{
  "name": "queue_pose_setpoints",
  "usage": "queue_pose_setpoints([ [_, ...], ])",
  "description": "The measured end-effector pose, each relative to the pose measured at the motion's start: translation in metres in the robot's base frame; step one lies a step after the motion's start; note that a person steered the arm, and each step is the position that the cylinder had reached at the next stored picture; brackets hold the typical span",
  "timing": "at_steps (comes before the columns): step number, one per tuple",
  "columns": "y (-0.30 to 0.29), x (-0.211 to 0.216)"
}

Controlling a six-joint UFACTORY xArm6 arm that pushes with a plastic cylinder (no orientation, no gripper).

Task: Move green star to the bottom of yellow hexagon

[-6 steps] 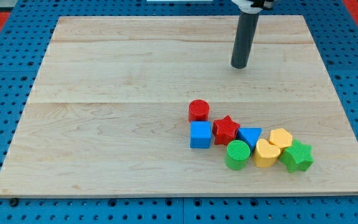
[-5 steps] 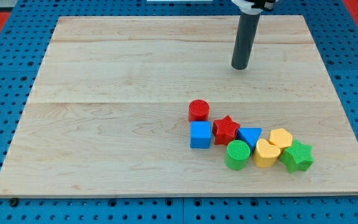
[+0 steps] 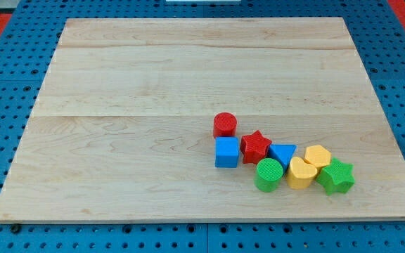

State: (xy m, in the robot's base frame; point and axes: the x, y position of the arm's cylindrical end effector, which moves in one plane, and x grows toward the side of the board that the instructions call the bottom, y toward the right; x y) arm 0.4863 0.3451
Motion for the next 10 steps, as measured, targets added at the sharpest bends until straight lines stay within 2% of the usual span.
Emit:
queue_pose_setpoints([
  [2, 0.0, 0.04],
  [4, -0.052, 0.127],
  [5, -0.072, 0.118],
  [6, -0.117, 0.112],
  [8, -0.226, 0.019],
  [9, -0.198, -0.007],
  [10, -0.12, 0.005],
])
